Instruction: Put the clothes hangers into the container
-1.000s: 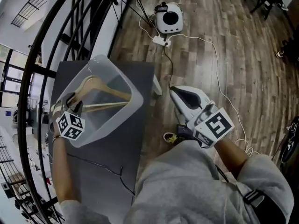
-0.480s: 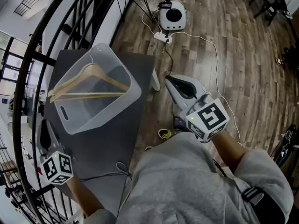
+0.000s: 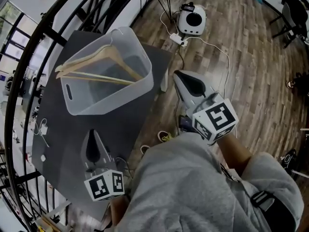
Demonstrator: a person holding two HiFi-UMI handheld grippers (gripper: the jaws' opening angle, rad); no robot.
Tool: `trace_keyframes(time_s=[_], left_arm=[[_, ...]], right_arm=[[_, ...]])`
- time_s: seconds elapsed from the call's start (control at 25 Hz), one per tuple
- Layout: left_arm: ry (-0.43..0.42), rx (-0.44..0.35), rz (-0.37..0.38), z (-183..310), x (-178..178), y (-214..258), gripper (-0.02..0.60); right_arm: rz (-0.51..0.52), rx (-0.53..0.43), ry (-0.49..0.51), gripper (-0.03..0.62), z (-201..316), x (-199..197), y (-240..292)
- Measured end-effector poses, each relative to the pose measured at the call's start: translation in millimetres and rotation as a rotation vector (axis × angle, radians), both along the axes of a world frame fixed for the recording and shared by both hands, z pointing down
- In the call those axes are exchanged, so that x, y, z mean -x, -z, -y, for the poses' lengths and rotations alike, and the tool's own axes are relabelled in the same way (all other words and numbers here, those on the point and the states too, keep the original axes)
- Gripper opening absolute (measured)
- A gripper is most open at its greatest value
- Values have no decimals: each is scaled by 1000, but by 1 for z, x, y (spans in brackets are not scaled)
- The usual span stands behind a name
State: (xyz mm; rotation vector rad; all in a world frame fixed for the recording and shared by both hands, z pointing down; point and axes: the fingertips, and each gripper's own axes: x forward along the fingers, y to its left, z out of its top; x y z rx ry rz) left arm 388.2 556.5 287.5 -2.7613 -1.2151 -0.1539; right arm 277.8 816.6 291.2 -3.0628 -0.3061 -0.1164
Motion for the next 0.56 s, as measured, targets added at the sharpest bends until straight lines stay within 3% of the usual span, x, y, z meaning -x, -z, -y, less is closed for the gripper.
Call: trace_keyframes(time_s=[0.28, 0.56], left_arm=[[4, 27, -10, -3, -5, 9, 12], [-26, -83, -115, -22, 4, 8, 12]], right_arm=[[-13, -5, 28, -2, 6, -2, 0], [-23, 2, 16, -2, -8, 11, 3]])
